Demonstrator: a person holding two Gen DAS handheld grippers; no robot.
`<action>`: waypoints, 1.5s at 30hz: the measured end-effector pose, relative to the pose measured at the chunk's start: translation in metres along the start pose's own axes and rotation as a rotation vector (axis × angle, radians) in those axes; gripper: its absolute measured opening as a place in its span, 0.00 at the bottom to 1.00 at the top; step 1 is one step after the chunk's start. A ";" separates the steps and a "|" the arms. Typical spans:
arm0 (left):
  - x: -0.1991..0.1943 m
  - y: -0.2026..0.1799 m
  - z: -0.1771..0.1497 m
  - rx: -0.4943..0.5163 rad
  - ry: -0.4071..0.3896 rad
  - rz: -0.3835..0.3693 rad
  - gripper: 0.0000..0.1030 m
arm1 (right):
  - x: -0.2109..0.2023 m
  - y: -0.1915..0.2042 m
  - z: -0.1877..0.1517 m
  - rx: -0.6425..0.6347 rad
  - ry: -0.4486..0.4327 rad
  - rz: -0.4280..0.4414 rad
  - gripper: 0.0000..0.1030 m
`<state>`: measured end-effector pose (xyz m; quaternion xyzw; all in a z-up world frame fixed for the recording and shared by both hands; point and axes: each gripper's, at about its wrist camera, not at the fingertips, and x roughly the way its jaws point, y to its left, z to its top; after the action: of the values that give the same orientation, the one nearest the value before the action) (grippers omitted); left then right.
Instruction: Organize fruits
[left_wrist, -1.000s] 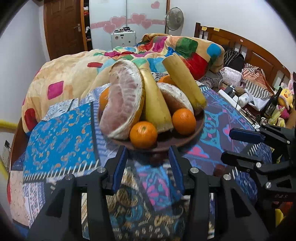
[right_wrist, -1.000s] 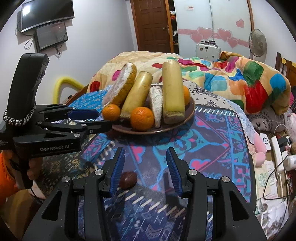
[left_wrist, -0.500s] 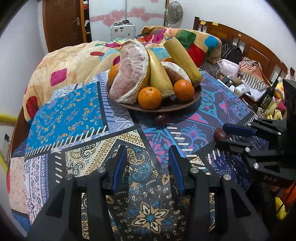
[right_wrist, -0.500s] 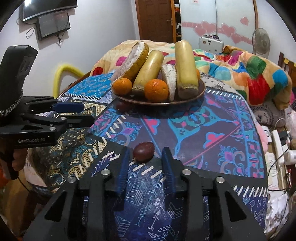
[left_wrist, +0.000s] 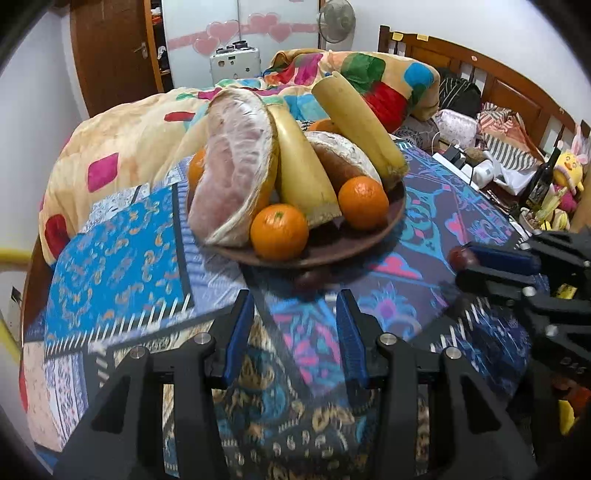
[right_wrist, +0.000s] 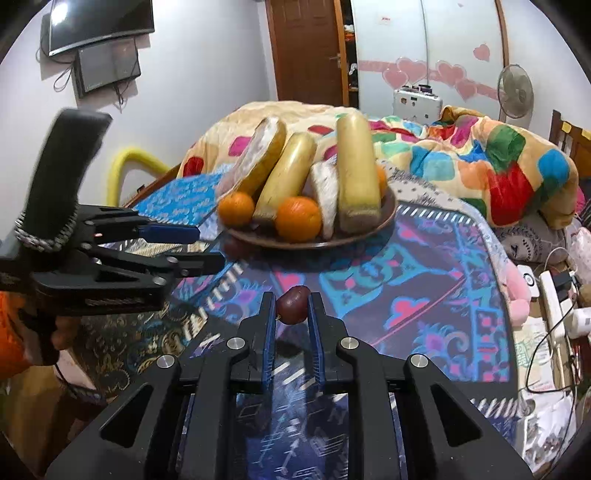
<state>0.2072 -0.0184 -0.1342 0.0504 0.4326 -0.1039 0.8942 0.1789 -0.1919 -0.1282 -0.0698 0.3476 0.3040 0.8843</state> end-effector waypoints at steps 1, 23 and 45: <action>0.004 -0.001 0.003 0.001 0.004 -0.002 0.42 | -0.001 -0.002 0.001 -0.001 -0.005 -0.003 0.15; -0.015 0.008 0.003 -0.021 -0.042 -0.060 0.17 | 0.003 -0.013 0.027 -0.024 -0.059 -0.026 0.15; -0.004 0.017 0.042 0.001 -0.148 -0.012 0.17 | 0.057 -0.001 0.066 -0.115 -0.028 -0.028 0.15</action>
<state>0.2403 -0.0092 -0.1051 0.0403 0.3654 -0.1127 0.9231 0.2498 -0.1422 -0.1166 -0.1211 0.3160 0.3122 0.8877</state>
